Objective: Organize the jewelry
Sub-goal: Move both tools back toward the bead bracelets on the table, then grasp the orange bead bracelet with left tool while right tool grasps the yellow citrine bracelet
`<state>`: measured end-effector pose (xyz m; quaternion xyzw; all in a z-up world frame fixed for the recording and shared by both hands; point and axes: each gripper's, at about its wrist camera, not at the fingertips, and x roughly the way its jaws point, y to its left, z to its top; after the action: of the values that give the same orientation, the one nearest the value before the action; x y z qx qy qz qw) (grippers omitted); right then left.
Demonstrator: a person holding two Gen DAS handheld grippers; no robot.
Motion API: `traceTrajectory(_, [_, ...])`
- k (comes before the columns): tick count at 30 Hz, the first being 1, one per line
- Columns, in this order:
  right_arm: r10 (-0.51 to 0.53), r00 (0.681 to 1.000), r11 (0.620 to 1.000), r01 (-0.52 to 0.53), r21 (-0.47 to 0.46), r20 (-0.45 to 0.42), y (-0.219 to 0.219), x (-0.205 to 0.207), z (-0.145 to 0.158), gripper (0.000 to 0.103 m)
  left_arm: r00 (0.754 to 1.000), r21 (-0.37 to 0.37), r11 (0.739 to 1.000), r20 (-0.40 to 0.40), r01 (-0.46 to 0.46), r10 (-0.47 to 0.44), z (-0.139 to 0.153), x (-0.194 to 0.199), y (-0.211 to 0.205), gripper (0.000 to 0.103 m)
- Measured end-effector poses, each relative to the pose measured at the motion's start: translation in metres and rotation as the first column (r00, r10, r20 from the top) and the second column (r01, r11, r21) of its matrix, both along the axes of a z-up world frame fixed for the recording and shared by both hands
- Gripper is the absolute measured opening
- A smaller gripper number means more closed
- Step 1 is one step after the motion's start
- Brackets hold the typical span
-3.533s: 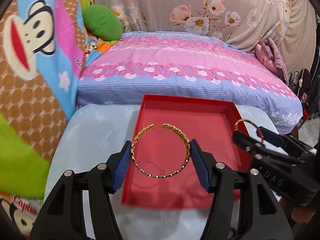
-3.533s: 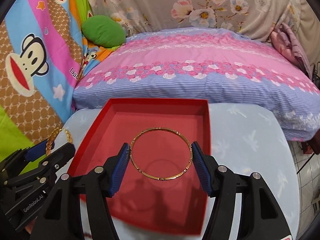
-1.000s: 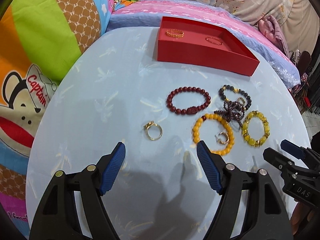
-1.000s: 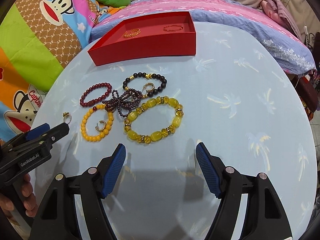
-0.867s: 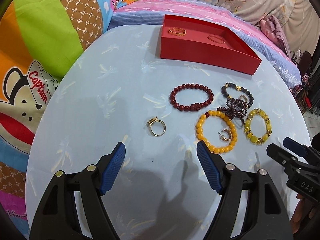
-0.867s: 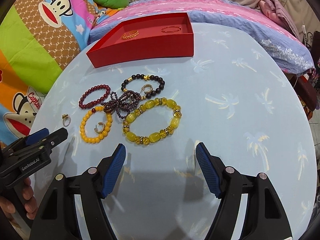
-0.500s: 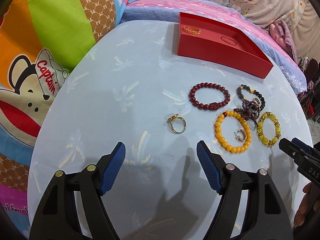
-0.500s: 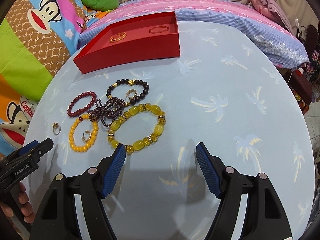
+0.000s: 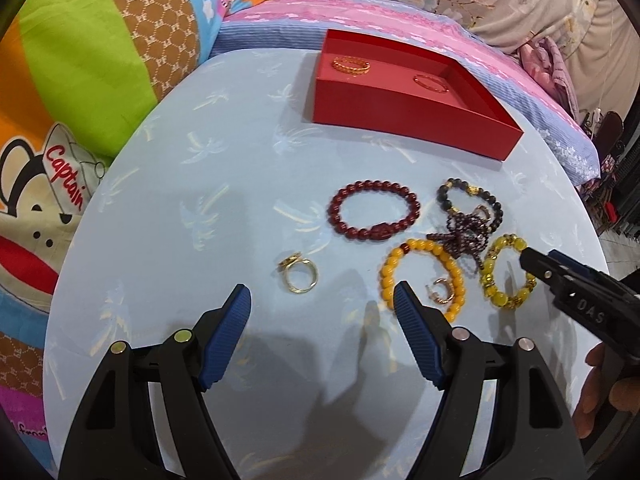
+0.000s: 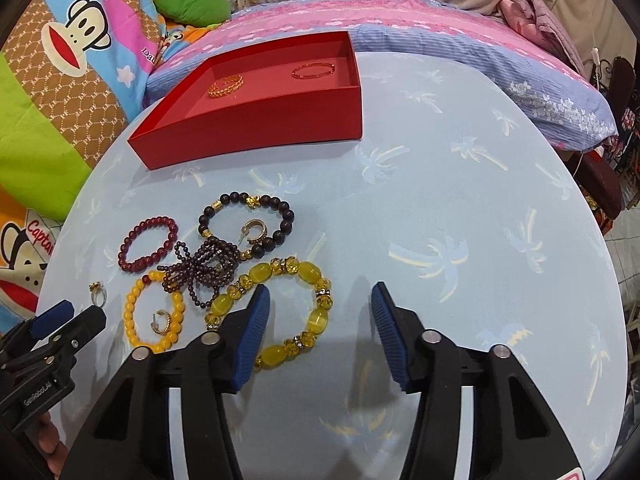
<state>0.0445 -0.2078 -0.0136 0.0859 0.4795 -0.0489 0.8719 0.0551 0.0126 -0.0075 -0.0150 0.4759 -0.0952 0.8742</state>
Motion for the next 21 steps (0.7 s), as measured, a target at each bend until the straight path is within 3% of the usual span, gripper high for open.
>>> traceTrajectory(8, [0.015,1.0,0.998,-0.014,-0.06,0.003,0.005,-0.002,-0.007,0.031,0.999,0.017,0.999,-0.006,0.05,-0.05,-0.008,0.01,-0.025,0.066])
traceTrajectory(15, [0.015,1.0,0.999,-0.015,-0.046,0.002,-0.002,-0.007,-0.007,0.01,0.995,0.037,0.994,-0.005,0.103,-0.103,-0.014,0.007,-0.039,0.048])
traceTrajectory(20, [0.021,1.0,0.999,-0.021,-0.039,0.002,-0.001,-0.009,-0.007,0.01,0.994,0.038,0.993,0.004,0.111,-0.111,-0.014,0.006,-0.042,0.037])
traceTrajectory(21, [0.022,1.0,0.999,-0.022,-0.036,0.002,-0.001,-0.01,-0.007,0.01,0.994,0.034,0.993,0.003,0.112,-0.112,-0.014,0.006,-0.042,0.03])
